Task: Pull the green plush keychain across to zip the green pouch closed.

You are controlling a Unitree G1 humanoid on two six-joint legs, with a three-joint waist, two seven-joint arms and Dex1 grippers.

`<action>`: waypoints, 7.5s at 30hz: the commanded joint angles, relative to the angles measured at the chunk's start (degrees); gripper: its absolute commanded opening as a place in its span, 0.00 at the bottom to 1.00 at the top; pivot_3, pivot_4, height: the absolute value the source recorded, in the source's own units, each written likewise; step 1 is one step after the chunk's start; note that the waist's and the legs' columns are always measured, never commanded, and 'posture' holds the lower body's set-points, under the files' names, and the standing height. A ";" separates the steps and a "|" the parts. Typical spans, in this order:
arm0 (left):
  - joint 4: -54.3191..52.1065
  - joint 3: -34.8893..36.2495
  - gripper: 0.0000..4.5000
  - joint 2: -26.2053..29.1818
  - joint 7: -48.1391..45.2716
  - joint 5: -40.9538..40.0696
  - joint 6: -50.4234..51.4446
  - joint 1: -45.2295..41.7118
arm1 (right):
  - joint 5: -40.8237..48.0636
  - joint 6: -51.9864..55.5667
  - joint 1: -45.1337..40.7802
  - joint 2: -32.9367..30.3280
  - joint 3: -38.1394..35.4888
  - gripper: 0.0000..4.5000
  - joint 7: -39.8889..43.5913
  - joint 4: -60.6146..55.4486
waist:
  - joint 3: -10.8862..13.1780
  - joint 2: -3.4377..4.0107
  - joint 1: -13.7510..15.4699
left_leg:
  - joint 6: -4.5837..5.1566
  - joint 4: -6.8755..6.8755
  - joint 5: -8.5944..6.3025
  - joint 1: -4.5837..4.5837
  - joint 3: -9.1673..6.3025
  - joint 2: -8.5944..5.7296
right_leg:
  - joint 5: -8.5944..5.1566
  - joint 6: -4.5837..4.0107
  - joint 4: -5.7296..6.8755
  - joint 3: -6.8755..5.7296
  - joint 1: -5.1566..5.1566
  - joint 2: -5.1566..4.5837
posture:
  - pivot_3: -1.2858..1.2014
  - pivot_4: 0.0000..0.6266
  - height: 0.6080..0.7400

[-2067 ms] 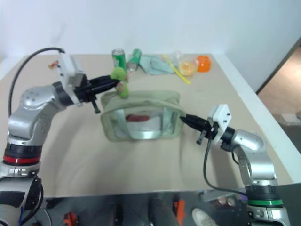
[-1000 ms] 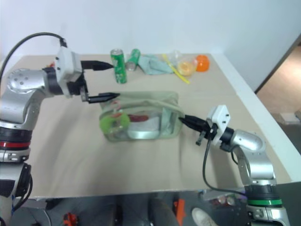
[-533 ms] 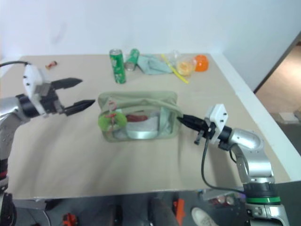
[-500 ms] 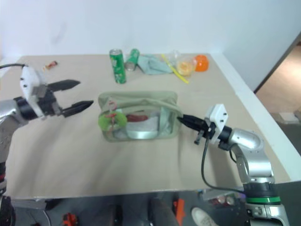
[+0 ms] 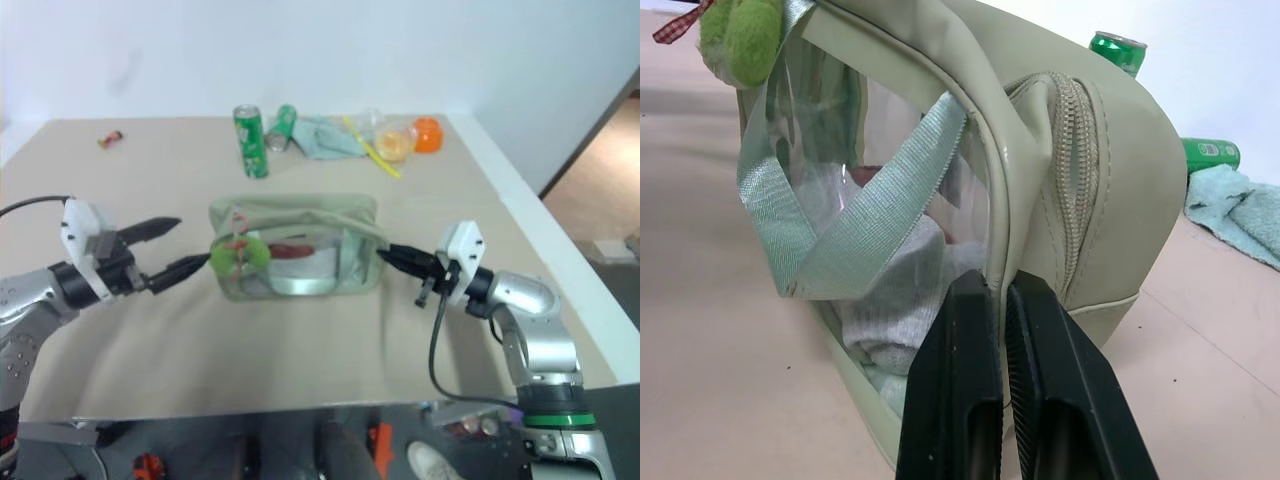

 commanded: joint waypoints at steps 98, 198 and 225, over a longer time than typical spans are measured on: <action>-3.36 -9.96 0.00 -4.24 0.95 -1.74 -0.33 -4.01 | 10.73 23.17 -14.62 5.81 9.52 0.91 -7.56 -20.56 | 0.05 0.05 0.53 | 0.07 0.07 -0.01 -0.49 -0.19 -0.23 | -0.07 0.26 -0.06 -0.13 -0.22 -0.42 | 0.52 0.24 1.00; -1.64 -11.55 0.00 -3.86 1.40 0.92 -1.80 -3.55 | 7.77 20.57 -23.48 6.07 5.14 0.01 -6.26 -14.93 | 0.05 0.05 0.53 | 0.06 0.05 -0.01 -0.48 -0.13 -0.19 | -0.06 0.20 -0.07 -0.09 -0.23 -0.39 | 0.52 0.24 1.00; 0.34 -12.04 0.00 -3.96 2.48 3.02 -2.89 -4.82 | 7.51 18.45 -26.21 2.47 2.80 0.01 -5.40 -11.10 | 0.05 0.05 0.53 | 0.06 0.05 -0.01 -0.48 -0.14 -0.17 | -0.06 0.20 -0.07 -0.10 -0.23 -0.36 | 0.52 0.24 1.00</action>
